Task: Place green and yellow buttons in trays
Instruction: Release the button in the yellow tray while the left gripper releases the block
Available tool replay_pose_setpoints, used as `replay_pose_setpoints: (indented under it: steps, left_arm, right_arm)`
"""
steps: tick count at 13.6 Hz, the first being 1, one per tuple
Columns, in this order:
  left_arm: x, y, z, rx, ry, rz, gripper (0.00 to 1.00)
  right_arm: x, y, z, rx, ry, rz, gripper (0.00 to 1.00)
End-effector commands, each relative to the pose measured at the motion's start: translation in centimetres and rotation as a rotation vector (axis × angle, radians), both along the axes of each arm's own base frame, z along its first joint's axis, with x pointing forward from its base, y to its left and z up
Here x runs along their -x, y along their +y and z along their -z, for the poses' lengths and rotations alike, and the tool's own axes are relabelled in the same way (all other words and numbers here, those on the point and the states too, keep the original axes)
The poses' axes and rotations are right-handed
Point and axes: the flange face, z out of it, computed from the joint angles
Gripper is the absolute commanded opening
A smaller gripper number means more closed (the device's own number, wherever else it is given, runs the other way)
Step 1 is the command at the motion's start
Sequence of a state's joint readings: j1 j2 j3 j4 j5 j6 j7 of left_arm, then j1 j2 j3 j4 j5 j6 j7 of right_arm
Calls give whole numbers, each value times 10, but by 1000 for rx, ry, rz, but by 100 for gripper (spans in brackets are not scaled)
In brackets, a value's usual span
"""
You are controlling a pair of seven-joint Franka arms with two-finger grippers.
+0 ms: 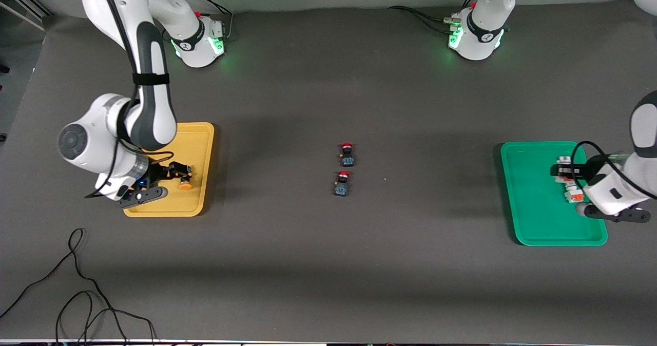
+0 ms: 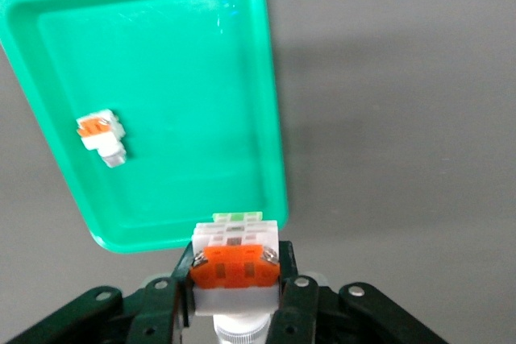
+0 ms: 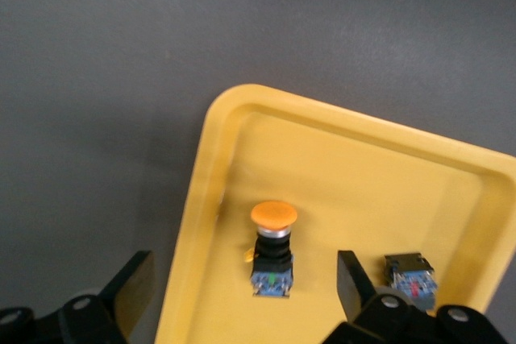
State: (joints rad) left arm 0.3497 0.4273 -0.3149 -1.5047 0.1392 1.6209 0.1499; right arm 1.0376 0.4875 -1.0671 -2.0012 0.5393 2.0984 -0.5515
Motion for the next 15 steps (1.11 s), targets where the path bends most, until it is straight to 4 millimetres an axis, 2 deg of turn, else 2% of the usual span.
replay_pose_setpoints:
  steps: [1, 2, 5, 8, 12, 15]
  left_arm:
    - [10, 38, 43, -2, -39, 86, 0]
    - [14, 47, 61, 2, -60, 86, 0]
    - [25, 38, 111, 12, -99, 85, 0]
    - [32, 44, 155, 21, -137, 74, 0]
    - [35, 55, 194, 10, -154, 84, 0]
    - [40, 54, 212, 17, -167, 83, 0]
  right_arm:
    - [-16, 28, -62, 13, 54, 2, 100]
    - [-21, 27, -88, 8, 48, -6, 100]
    - [-29, 34, -145, 25, 49, -39, 100]
    - [-27, 31, -189, 54, 50, -47, 100]
    - [-18, 28, -212, 44, 37, -29, 100]
    - [-12, 21, -223, 50, 42, 3, 100]
